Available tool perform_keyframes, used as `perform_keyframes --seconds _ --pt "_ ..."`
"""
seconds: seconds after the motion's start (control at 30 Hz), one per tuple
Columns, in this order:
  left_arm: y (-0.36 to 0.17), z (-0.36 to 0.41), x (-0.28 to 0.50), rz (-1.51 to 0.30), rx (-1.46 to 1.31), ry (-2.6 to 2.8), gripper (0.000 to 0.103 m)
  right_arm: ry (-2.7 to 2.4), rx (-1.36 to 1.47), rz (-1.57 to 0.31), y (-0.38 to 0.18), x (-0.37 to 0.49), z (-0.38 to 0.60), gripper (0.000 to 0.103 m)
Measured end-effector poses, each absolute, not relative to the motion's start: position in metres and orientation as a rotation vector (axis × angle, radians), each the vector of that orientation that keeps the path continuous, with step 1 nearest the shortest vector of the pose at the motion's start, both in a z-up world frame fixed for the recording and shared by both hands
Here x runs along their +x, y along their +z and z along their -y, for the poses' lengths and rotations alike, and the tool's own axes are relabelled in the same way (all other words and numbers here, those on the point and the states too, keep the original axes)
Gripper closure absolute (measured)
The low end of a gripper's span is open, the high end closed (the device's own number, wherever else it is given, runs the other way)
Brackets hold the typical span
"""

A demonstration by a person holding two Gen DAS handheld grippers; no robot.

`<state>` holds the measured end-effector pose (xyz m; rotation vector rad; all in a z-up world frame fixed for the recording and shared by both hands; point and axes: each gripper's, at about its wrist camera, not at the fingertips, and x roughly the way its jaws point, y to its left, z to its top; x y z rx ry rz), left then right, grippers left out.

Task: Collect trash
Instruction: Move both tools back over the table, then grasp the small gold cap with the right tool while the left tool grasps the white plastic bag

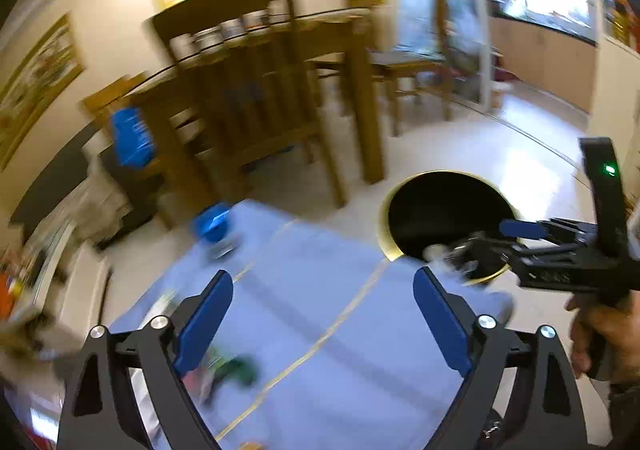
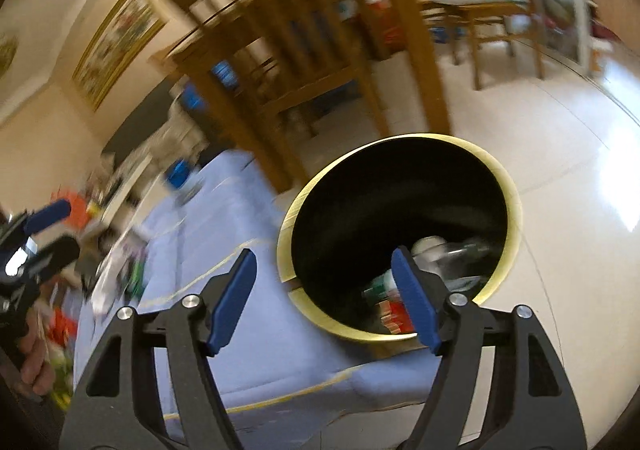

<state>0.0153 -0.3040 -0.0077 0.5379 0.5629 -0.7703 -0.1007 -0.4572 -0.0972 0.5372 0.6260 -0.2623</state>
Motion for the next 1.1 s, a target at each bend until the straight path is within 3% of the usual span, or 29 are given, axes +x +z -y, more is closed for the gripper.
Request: perform_keyframes --seconds 0.1,0.23,0.4,0.5,0.53,0.63,0.73,1.1 --pt "-0.017 0.234 0.034 -0.582 0.472 -0.619 0.007 -0.143 0.45 -0.682 -0.093 -0.067 0.398 0.03" --pt "-0.051 0.142 0.055 -0.617 0.448 -0.33 0.007 0.044 0.333 -0.765 -0.091 -0.02 0.312 0.023" --pt "-0.087 0.063 0.061 -0.696 0.405 -0.12 0.007 0.189 0.184 -0.856 -0.098 0.022 0.222 0.024" --pt "-0.097 0.034 0.053 -0.73 0.357 -0.099 0.007 0.249 0.055 -0.879 -0.103 0.036 0.179 0.042" --pt "-0.097 0.029 0.052 -0.734 0.35 -0.099 0.007 0.257 -0.01 -0.895 -0.107 0.042 0.16 0.054" --pt "-0.098 0.023 0.046 -0.741 0.337 -0.111 0.007 0.234 -0.057 -0.92 -0.115 0.052 0.148 0.061" --pt "-0.096 0.027 0.048 -0.744 0.328 -0.142 0.007 0.235 -0.044 -0.96 -0.128 0.056 0.15 0.078" --pt "-0.089 0.073 0.052 -0.75 0.281 -0.361 0.007 0.226 0.183 -0.856 -0.104 0.012 0.221 0.079"
